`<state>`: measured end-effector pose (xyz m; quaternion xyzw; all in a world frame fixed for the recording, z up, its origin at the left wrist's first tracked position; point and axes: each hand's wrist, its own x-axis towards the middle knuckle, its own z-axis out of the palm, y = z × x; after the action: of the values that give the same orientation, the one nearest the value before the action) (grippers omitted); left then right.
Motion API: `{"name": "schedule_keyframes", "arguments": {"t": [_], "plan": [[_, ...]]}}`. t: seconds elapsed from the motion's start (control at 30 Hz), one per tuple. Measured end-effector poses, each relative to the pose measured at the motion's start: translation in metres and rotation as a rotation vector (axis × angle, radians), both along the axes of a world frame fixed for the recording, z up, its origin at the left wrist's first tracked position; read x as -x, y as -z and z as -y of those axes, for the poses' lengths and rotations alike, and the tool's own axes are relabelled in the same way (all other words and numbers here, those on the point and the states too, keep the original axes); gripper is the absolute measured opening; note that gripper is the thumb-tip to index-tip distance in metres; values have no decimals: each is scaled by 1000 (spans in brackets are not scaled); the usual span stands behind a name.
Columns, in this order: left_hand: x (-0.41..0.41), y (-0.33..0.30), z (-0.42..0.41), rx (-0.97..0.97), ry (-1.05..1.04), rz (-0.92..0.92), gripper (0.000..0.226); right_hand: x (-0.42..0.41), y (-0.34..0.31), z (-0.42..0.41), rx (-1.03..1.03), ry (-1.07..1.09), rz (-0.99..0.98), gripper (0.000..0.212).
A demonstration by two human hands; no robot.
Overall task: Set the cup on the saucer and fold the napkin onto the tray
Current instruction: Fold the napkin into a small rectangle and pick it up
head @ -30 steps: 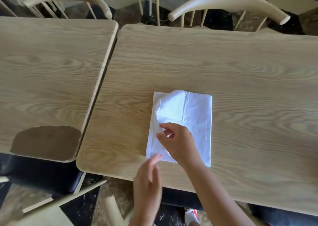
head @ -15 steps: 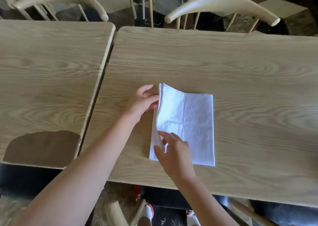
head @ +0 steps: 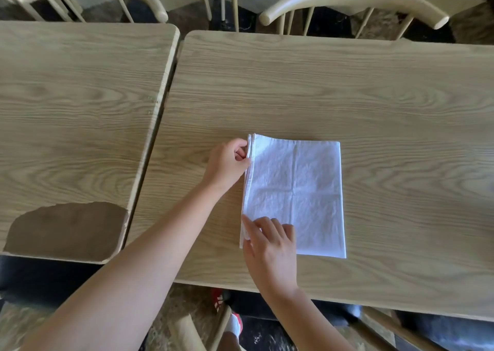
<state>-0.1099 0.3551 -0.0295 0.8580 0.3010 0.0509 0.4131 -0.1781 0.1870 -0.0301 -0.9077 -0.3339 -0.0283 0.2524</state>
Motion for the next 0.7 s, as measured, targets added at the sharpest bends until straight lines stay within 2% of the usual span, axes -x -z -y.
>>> {"name": "schedule_keyframes", "arguments": {"t": [0.1,0.23,0.3,0.37,0.43,0.5,0.57,0.63,0.7], "plan": [[3,-2,4,-33,10,29,29,4,5,1,-17,-35,15,30],[3,-7,9,-21,2,18,29,4,6,2,11,-72,-60,34],[4,-9,12,-34,-20,56,34,0,2,7,-39,-103,-79,32],[4,-9,17,-231,-19,152,44,-11,-5,14,-144,-107,-75,32],[1,-7,25,-463,71,182,49,-37,-9,17,-180,-14,-54,42],[-2,-1,39,-574,252,105,53,-76,-6,17,-46,123,-50,50],[-1,13,53,-643,426,20,53,-111,2,15,152,133,-138,56],[1,24,61,-731,491,-65,53,-132,18,18,293,65,-171,61],[0,30,59,-762,472,-119,55,-144,28,30,360,33,-115,65]]}}
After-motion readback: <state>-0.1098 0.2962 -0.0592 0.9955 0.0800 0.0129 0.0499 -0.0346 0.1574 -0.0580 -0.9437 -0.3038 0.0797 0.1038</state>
